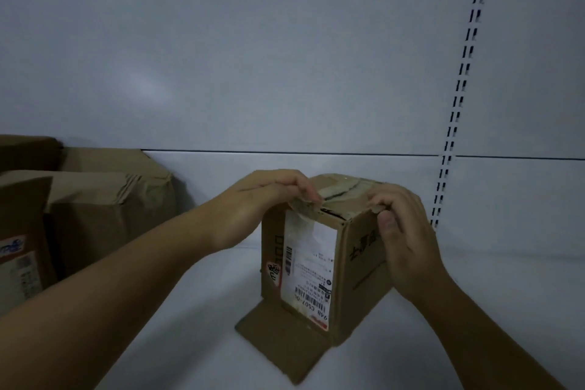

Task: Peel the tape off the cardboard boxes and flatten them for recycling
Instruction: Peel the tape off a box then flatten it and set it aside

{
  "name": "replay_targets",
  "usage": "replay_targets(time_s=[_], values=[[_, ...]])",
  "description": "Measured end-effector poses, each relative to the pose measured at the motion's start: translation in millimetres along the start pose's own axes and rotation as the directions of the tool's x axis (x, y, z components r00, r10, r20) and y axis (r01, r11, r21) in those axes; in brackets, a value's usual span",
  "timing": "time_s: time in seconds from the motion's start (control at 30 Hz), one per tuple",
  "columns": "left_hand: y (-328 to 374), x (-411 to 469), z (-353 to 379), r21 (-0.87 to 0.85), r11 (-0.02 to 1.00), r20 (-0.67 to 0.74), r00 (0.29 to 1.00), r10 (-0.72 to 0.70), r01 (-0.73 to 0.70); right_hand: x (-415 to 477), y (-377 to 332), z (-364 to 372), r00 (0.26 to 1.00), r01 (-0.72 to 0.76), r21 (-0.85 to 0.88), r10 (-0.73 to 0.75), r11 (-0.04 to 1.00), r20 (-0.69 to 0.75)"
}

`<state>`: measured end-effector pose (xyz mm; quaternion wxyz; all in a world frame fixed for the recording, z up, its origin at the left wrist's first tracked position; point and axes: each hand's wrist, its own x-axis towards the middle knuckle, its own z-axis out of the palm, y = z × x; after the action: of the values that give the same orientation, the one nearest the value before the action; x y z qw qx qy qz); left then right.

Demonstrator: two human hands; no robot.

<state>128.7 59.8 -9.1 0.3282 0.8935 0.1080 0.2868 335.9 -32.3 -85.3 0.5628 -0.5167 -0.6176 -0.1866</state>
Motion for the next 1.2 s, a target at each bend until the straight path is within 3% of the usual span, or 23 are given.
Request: replay_targets(time_s=[0.17,0.27,0.33,0.53,0.83,1.2], values=[[17,-7,5,0.131,0.985,0.124,0.984,-0.130,0.114,0,-24,-2,0.984,-0.139,-0.017,0.140,0.990,0.111],[11,-4,17,0.433,0.901,-0.037,0.999,-0.007,0.022,-4,-39,8,0.993,-0.024,-0.061,0.030,0.998,0.110],[6,-1,18,0.489,0.872,-0.103,0.991,0.088,-0.027,-7,-39,16,0.996,-0.009,-0.084,0.017,0.996,0.092],[3,10,3,0.402,0.914,0.009,0.999,0.051,-0.051,-9,-29,24,0.998,0.067,-0.035,-0.067,0.997,0.003],[8,37,-20,0.038,0.999,0.208,0.978,-0.032,0.024,-7,-26,27,0.997,0.082,0.027,-0.082,0.996,0.005],[-23,60,-17,-0.385,0.906,0.376,0.926,-0.021,0.176,-2,-24,17,0.996,0.053,0.117,-0.061,0.992,0.063]])
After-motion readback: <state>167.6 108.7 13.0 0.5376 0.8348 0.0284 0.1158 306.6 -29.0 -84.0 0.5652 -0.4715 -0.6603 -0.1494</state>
